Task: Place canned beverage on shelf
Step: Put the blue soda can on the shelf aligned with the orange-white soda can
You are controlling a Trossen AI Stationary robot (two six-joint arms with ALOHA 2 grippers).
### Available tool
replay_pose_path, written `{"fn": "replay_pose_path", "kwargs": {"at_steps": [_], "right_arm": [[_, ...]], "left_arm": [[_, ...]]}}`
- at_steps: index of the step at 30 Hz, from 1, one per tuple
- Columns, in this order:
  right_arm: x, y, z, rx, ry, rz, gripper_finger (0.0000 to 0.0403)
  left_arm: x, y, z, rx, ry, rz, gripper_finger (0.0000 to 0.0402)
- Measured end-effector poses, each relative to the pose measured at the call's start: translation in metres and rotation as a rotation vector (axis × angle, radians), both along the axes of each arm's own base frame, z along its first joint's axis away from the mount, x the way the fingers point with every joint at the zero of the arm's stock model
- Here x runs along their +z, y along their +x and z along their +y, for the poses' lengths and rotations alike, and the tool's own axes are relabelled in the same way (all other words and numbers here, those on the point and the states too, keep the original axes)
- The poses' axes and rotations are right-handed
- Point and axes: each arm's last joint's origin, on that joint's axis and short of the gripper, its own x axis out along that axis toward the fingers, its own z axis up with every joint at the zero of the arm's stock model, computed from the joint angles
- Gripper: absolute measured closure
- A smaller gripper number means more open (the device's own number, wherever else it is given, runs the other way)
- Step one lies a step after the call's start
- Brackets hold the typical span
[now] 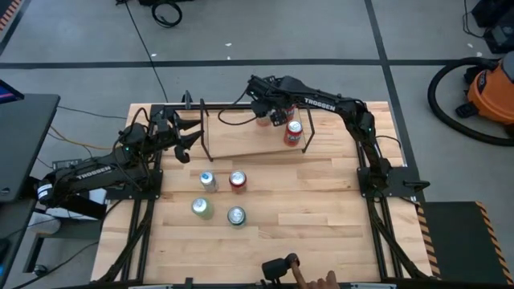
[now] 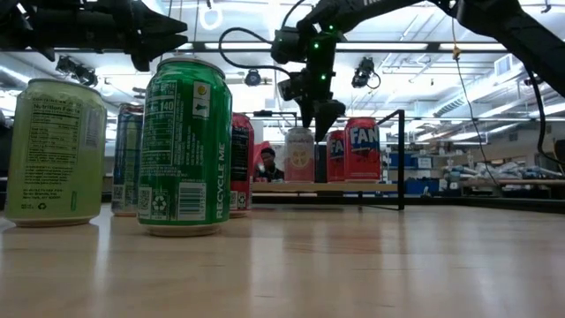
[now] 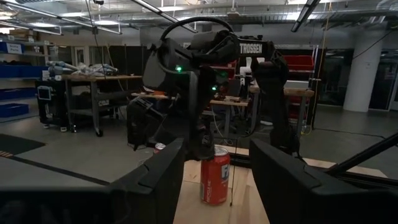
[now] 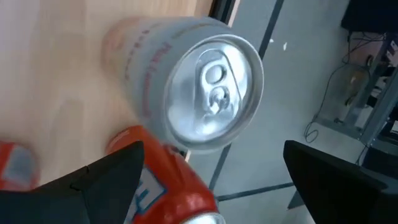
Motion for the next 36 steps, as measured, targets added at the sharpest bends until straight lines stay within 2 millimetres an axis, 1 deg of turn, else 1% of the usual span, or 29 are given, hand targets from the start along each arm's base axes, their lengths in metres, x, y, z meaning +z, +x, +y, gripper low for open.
{"fn": "replay_pose_path", "kwargs": {"at_steps": [4, 7, 13, 16, 18, 21, 24, 28, 31, 33, 36], "right_arm": [[0.009, 0.000, 0.011, -0.012, 0.010, -0.041, 0.0008], [0.020, 0.000, 0.025, -0.016, 0.009, -0.086, 0.0008], [0.042, 0.005, 0.062, -0.030, 0.120, -0.279, 0.0008], [0.046, 0.010, 0.083, -0.057, 0.211, -0.358, 0.0008], [0.046, 0.013, 0.096, -0.076, 0.281, -0.394, 0.0008], [0.046, 0.017, 0.114, -0.085, 0.322, -0.405, 0.0010], [0.045, 0.020, 0.135, -0.094, 0.338, -0.415, 0.0020], [0.043, 0.019, 0.160, -0.082, 0.344, -0.393, 0.0041], [0.033, 0.017, 0.172, -0.090, 0.303, -0.367, 0.0054], [0.029, 0.013, 0.178, -0.089, 0.298, -0.379, 0.0059], [0.025, 0.002, 0.183, -0.084, 0.310, -0.431, 0.0063]], "left_arm": [[0.000, 0.000, 0.000, 0.000, -0.001, 0.001, 0.0209], [0.000, 0.000, 0.000, 0.000, -0.001, 0.002, 0.0209], [0.000, 0.000, 0.000, 0.000, -0.005, 0.009, 0.0209], [0.006, 0.000, 0.000, 0.001, -0.038, 0.085, 0.0209], [0.011, 0.000, 0.000, 0.000, -0.073, 0.155, 0.0209], [0.017, 0.000, -0.002, -0.010, -0.111, 0.230, 0.0209], [0.018, 0.002, -0.007, -0.054, -0.116, 0.256, 0.0209], [0.017, 0.009, -0.016, -0.125, -0.106, 0.262, 0.0209], [0.018, 0.014, -0.023, -0.135, -0.096, 0.257, 0.0209], [0.017, 0.017, -0.027, -0.117, -0.100, 0.281, 0.0209], [0.021, 0.023, -0.033, -0.093, -0.097, 0.297, 0.0209]]}}
